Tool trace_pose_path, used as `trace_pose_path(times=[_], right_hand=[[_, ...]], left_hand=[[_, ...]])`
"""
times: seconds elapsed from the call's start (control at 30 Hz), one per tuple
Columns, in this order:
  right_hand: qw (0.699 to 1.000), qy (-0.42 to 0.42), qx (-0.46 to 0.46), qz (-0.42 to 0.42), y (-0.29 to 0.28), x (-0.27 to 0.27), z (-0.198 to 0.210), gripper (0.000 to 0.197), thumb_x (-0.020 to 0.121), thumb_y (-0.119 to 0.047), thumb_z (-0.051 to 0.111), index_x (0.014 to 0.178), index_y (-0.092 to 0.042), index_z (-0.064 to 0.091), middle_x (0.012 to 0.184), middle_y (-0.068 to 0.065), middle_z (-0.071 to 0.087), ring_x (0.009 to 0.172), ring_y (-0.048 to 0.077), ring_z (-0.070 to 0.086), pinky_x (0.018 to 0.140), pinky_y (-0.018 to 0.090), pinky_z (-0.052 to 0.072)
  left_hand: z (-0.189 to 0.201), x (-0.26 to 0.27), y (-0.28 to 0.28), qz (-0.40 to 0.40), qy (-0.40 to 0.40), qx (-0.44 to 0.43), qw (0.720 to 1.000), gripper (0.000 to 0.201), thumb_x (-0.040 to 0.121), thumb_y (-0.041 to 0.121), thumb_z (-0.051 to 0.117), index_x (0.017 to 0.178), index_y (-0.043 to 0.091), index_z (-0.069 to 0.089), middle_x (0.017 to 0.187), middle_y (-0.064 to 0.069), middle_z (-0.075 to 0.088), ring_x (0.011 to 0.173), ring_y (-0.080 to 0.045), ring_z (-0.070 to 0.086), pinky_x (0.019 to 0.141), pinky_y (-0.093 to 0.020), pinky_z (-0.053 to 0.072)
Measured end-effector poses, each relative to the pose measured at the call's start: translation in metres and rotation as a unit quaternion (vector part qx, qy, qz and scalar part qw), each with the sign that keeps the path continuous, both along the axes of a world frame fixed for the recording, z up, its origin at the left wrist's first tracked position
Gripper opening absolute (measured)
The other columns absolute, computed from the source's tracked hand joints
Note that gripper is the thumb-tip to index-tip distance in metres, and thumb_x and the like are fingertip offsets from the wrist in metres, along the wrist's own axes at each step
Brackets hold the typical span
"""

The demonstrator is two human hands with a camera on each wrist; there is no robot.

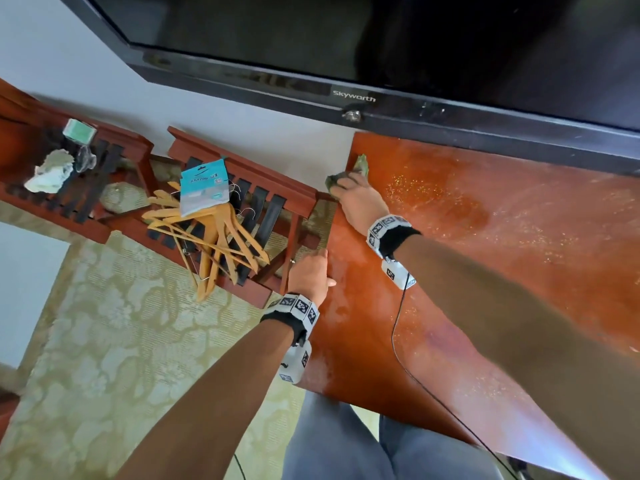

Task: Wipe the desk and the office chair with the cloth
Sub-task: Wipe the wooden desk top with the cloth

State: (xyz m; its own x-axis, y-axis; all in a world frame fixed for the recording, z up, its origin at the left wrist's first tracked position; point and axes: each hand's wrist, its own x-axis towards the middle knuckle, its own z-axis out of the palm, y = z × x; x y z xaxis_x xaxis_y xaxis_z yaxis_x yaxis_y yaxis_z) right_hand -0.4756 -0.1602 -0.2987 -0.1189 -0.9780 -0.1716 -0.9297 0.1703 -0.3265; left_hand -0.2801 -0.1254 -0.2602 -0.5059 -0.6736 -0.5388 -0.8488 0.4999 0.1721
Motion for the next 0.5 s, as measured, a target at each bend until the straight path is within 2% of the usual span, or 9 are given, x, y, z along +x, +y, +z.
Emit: trace_pose_path(times=[0.1,0.17,0.23,0.3,0.37,0.5], right_hand=[[0.999,-0.002,0.029,0.021,0.032,0.021,-0.002,0.056,0.094,-0.001,0.062,0.146,-0.018,0.053,0.149,0.006,0.051,0.147,0.038,0.034,0.104,0.051,0.053],[0.998,0.006,0.055,0.042,0.052,0.031,-0.004,0.061,0.093,-0.001,0.065,0.149,-0.017,0.047,0.151,0.007,0.048,0.149,0.038,0.03,0.098,0.05,0.057],[0.996,0.014,0.071,0.059,0.062,0.032,-0.004,0.062,0.093,-0.001,0.065,0.15,-0.016,0.044,0.153,0.007,0.045,0.151,0.037,0.027,0.098,0.05,0.057],[0.994,0.025,0.079,0.072,0.062,0.027,-0.001,0.065,0.093,-0.001,0.066,0.151,-0.016,0.042,0.155,0.007,0.042,0.152,0.036,0.025,0.096,0.049,0.058],[0.994,0.039,0.067,0.072,0.057,0.02,0.0,0.068,0.092,0.001,0.065,0.153,-0.014,0.04,0.155,0.008,0.042,0.151,0.037,0.028,0.092,0.048,0.06],[0.998,0.056,0.043,0.002,0.034,-0.013,0.0,0.071,0.087,0.002,0.071,0.15,-0.016,0.044,0.151,0.009,0.046,0.145,0.038,0.037,0.092,0.05,0.06]], left_hand=[[0.004,-0.004,0.0,0.001,-0.025,0.006,1.0,0.063,0.088,0.032,0.082,0.136,0.009,0.049,0.134,-0.01,0.061,0.125,-0.028,0.059,0.094,-0.04,0.053],[0.008,-0.008,-0.001,-0.03,-0.057,0.006,0.998,0.082,0.084,0.039,0.084,0.145,0.008,0.04,0.144,-0.011,0.052,0.132,-0.028,0.053,0.1,-0.04,0.051],[0.009,-0.011,-0.005,-0.062,-0.069,0.01,0.996,0.114,0.079,0.044,0.088,0.159,0.005,0.017,0.162,-0.013,0.03,0.144,-0.03,0.041,0.109,-0.041,0.046],[0.007,-0.011,-0.009,-0.098,-0.083,0.015,0.992,0.137,0.075,0.046,0.09,0.163,0.007,-0.007,0.173,-0.009,0.0,0.151,-0.03,0.031,0.113,-0.042,0.044],[0.003,-0.008,-0.012,-0.139,-0.105,0.013,0.985,0.145,0.074,0.049,0.09,0.162,0.011,-0.019,0.172,-0.002,-0.018,0.152,-0.029,0.028,0.113,-0.041,0.045],[-0.001,-0.001,-0.013,-0.155,-0.111,-0.006,0.982,0.148,0.073,0.057,0.087,0.16,0.015,-0.025,0.171,0.004,-0.023,0.148,-0.027,0.031,0.11,-0.042,0.046]])
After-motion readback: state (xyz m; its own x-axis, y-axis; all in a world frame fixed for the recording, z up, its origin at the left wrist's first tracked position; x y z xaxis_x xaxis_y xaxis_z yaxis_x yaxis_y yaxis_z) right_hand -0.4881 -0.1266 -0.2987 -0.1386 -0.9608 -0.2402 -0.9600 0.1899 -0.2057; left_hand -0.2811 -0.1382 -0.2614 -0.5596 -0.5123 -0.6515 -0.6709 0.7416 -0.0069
